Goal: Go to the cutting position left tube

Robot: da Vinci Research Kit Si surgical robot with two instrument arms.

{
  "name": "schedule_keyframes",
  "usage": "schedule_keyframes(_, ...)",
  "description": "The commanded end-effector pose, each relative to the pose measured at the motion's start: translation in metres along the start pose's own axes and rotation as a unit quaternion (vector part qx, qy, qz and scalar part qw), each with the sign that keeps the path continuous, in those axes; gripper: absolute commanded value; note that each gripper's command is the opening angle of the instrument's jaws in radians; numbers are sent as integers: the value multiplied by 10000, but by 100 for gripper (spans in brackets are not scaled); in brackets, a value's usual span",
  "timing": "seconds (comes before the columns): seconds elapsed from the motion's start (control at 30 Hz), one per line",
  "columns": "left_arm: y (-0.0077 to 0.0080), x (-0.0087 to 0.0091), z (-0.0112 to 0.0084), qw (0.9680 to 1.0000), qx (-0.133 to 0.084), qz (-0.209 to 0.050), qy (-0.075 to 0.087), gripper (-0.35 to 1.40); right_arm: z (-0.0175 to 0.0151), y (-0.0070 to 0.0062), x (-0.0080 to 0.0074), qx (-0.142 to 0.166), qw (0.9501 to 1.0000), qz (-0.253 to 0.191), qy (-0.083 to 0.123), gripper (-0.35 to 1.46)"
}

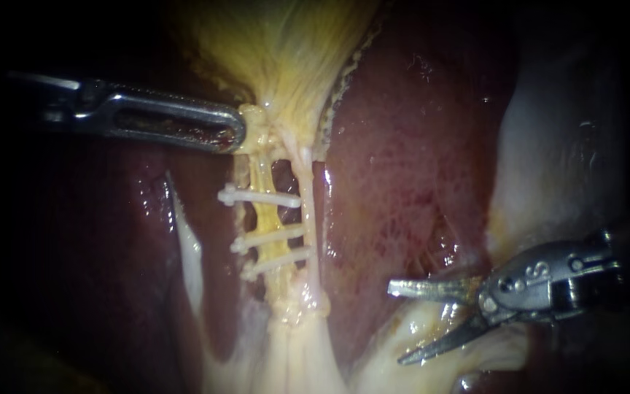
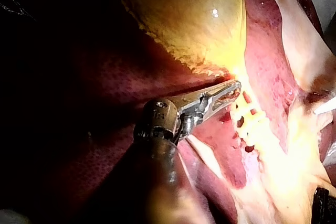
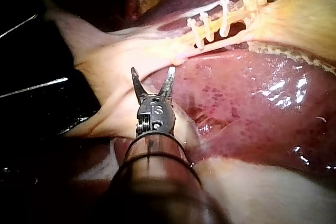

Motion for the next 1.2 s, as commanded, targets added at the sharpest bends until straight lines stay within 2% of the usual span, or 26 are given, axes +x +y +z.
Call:
schedule_keyframes(0.03, 0, 0, -1, 10000, 4, 1, 0, -35, 0, 0, 1, 1, 10000, 1, 0, 142)
schedule_keyframes(0.23, -1, -3, -14, 10000, 43, -6, 18, -35, 0, 0, 1, -1, 10000, 61, 1, 142)
schedule_keyframes(0.3, 0, -7, -23, 10000, 75, -18, 32, -35, 0, 0, 1, -2, 10000, 62, 1, 142)
schedule_keyframes(0.5, 4, -24, -55, 10000, -27, -75, -27, -35, 0, 1, 1, -3, 9999, 123, 2, 142)
schedule_keyframes(0.6, 5, -29, -64, 9999, -58, -126, -72, -35, 0, 1, 1, -4, 9999, 124, 2, 142)
schedule_keyframes(0.83, 5, -26, -61, 9999, -76, -122, -79, -35, 1, 8, 3, 14, 9991, 414, 4, 142)
schedule_keyframes(0.97, 4, -24, -60, 9999, -85, -118, -83, -35, 7, 20, 9, 240, 9965, 797, -19, 142)
schedule_keyframes(1.03, 4, -24, -59, 9999, -87, -117, -84, -35, 11, 26, 12, 325, 9954, 898, -30, 142)
schedule_keyframes(1.1, 4, -24, -59, 9999, -89, -117, -85, -35, 15, 33, 15, 554, 9933, 1016, -65, 142)
schedule_keyframes(1.2, 4, -23, -58, 9999, -91, -116, -86, -35, 20, 42, 16, 661, 9911, 1152, -93, 141)
